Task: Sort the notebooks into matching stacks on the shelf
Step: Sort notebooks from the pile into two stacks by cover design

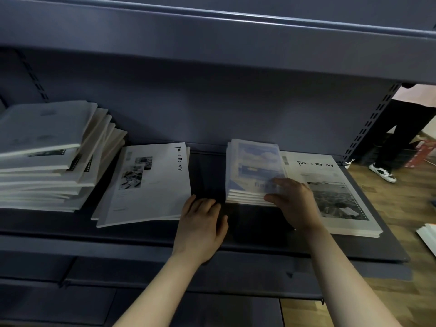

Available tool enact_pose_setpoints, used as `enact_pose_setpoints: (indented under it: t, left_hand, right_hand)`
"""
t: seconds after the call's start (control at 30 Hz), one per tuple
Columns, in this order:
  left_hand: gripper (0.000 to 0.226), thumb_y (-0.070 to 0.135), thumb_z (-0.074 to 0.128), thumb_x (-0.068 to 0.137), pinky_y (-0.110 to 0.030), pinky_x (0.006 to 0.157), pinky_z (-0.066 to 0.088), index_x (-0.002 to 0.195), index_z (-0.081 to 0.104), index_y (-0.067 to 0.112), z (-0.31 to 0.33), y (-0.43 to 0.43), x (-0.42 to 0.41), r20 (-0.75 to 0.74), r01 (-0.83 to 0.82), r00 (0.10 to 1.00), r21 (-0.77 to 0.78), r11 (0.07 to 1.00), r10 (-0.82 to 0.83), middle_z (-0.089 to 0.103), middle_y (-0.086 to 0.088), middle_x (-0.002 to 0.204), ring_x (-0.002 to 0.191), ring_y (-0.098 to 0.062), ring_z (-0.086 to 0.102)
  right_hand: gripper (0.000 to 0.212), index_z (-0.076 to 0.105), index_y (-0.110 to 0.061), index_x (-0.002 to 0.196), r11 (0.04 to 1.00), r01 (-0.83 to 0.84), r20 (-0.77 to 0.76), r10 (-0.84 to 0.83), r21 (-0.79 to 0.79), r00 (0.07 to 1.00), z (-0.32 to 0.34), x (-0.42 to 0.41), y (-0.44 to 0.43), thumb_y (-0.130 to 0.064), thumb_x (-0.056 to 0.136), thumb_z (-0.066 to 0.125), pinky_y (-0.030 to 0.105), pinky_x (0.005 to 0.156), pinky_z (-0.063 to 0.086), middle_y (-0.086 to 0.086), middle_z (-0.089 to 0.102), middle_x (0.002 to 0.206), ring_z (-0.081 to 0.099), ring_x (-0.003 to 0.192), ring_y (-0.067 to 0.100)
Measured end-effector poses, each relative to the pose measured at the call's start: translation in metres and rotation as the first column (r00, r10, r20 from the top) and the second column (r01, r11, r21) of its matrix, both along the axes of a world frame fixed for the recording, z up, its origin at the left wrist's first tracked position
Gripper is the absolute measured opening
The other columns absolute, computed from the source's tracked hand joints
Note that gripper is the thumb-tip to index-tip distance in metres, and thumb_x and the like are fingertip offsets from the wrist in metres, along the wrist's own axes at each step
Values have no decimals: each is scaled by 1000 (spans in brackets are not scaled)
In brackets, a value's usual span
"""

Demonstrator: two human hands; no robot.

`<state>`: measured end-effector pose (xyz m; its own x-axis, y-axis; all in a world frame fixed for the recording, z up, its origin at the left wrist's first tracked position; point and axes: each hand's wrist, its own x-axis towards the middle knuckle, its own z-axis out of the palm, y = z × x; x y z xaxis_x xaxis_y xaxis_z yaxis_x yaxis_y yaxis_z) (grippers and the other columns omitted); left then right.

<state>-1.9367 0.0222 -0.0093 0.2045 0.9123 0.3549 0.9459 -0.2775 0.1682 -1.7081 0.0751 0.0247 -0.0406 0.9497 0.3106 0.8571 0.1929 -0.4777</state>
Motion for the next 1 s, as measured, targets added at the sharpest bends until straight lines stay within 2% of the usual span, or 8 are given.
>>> enact_pose_setpoints:
  t: [0.23, 0.4, 0.53, 0.63, 0.73, 0.87, 0.93, 1.0]
  left_hand:
    - [45, 39, 36, 91, -39, 107, 35, 104, 71, 15, 2, 0, 1, 22, 4, 1000, 3, 1000, -4, 69, -1, 105, 98, -18, 63]
    - [43, 38, 38, 90, -39, 107, 36, 103, 71, 14, 0, 1, 1, 27, 9, 1000, 14, 1000, -10, 69, -1, 105, 97, -18, 63]
    - [34, 33, 50, 91, -39, 110, 29, 111, 69, 12, -3, 1, -1, 44, 22, 999, 18, 1000, -23, 67, -3, 113, 105, -21, 61]
    - [41, 35, 45, 96, -35, 115, 15, 127, 59, 13, -1, 0, -5, 67, 63, 996, -40, 997, -60, 56, -4, 132, 125, -22, 47]
    - [46, 35, 43, 98, -29, 114, 7, 139, 47, 15, 0, -1, -15, 107, 130, 986, -33, 991, -126, 43, -4, 146, 139, -22, 30]
    - [47, 30, 52, 95, -31, 112, 17, 139, 47, 16, 7, -3, -41, 147, 106, 984, -8, 994, -104, 43, -5, 146, 139, -25, 31]
    - [51, 33, 56, 92, -34, 111, 24, 139, 47, 16, 10, -1, -60, 148, 56, 988, -22, 998, -53, 42, -3, 146, 137, -25, 32]
    - [58, 41, 59, 88, -35, 109, 24, 139, 46, 18, 12, 1, -81, 132, -7, 991, -66, 998, 15, 39, 0, 147, 137, -23, 30]
  right_hand:
    - [43, 65, -13, 124, 999, -36, 0, 36, -27, 999, -1, 4, 3, -21, 83, 74, 38, 95, 43, 9, 64, 125, 58, 112, 34]
    - [49, 42, -25, 141, 994, 29, 152, -13, -105, 988, -9, -3, 1, -33, 95, 55, 40, 101, 32, 10, 46, 138, 41, 122, 36]
    - [48, 42, -27, 140, 990, 35, 108, -20, -134, 994, -8, -6, -3, -33, 95, 55, 40, 104, 29, 10, 42, 142, 37, 127, 35]
    - [43, 57, -22, 127, 993, 61, 45, -57, -97, 997, 0, -4, -4, -32, 86, 69, 35, 97, 30, 9, 55, 131, 44, 122, 32]
    - [43, 64, -15, 113, 980, 193, 30, -194, 39, 981, 3, -10, -11, -30, 76, 80, 33, 90, 26, 13, 58, 119, 45, 116, 34]
    - [15, 63, -12, 90, 966, 139, -199, -95, 217, 975, 9, -30, -23, -16, 82, 74, 21, 64, 39, 5, 62, 89, 59, 77, 20]
    - [8, 61, -16, 82, 979, 76, -233, -30, 190, 972, 11, -45, -26, -15, 86, 69, 15, 59, 38, -4, 62, 76, 58, 67, 7]
    - [8, 61, -20, 81, 995, 9, -251, 17, 101, 968, 9, -63, -27, -17, 87, 66, 14, 61, 39, -10, 62, 75, 57, 69, -1]
